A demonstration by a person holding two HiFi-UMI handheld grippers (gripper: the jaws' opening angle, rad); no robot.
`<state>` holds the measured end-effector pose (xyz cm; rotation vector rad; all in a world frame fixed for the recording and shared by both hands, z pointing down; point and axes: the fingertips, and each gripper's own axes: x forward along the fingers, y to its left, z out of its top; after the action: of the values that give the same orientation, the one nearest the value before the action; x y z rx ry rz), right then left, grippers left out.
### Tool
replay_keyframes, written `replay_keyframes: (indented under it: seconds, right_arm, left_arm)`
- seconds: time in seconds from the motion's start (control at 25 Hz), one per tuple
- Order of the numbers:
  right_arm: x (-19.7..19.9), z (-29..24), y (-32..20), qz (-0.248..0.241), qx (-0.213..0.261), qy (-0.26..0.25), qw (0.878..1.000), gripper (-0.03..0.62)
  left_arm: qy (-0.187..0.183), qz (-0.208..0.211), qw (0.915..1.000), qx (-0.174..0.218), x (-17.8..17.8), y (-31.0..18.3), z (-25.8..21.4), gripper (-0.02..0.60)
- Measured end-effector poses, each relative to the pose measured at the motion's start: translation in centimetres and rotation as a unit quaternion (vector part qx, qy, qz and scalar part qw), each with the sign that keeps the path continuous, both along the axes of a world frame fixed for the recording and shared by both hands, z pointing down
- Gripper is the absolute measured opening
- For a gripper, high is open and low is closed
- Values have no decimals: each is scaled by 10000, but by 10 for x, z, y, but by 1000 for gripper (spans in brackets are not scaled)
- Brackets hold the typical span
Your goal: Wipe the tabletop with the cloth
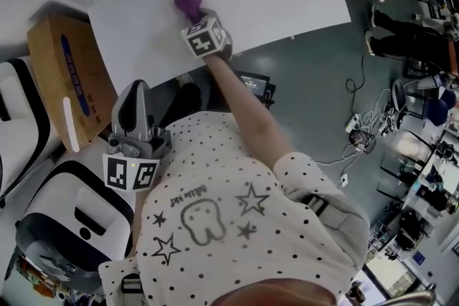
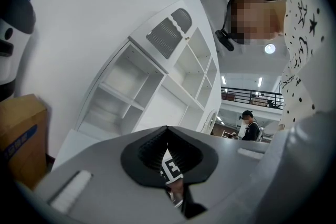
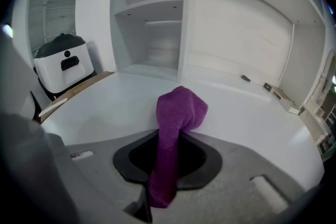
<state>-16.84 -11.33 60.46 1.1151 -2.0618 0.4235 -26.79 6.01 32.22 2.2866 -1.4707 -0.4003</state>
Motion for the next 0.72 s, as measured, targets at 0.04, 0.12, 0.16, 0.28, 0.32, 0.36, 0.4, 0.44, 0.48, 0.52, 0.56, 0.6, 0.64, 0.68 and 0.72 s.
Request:
replay_keyframes:
  seconds: [0.04,0.12,0.16,0.28,0.32,0.36,0.4,0.44,0.48,0.52,0.56,0.6,0.64,0.68,0.72]
  right_arm:
    - [-7,-1,2,-57,2,-31,10000,64]
    - [-22,-3,7,-196,15,-83,9998,64]
    - [-29,-3,9,-267,22,-102,9996,64]
    - [-47,-3,14,-452,24,-139,9989,64]
    - [-53,-3,16,-508,12,-153,9986,64]
    - [-59,-3,19,-568,-6,-167,9982,64]
    - [-65,-3,22,-636,-26,-178,9978,64]
    - [-72,-4,25,-712,-43,-185,9973,64]
    - [-78,-4,28,-799,-58,-189,9966,64]
    - [-85,-5,30,-897,-69,-194,9958,64]
    - [-92,-5,33,-1003,-79,-196,9947,64]
    - [-99,-5,36,-1108,-85,-193,9936,64]
    - [-106,-5,38,-1204,-85,-184,9925,64]
    - [-112,-4,40,-1286,-82,-170,9915,64]
    - [-118,-4,41,-1357,-80,-158,9906,64]
  left_arm:
    - [-4,-17,10000,-9,-1,1,0,-5]
    - [-11,-68,10000,-26,-4,4,0,-5]
    - [-15,-99,9999,-31,-5,5,0,-5]
    - [-24,-200,9998,-39,-11,7,0,-5]
    - [-25,-232,9997,-39,-13,8,0,-5]
    - [-28,-260,9996,-43,-14,9,0,-5]
    - [-34,-281,9996,-50,-15,10,0,-5]
    - [-39,-298,9995,-58,-15,11,0,-5]
    - [-43,-318,9995,-64,-15,12,-1,-5]
    - [-47,-346,9994,-66,-16,13,-1,-5]
    - [-52,-381,9992,-65,-17,14,-2,-5]
    - [-57,-420,9991,-62,-19,14,-3,-5]
    - [-62,-463,9989,-58,-21,15,-3,-5]
    - [-65,-509,9987,-56,-24,16,-3,-5]
    - [-67,-555,9984,-58,-26,17,-3,-5]
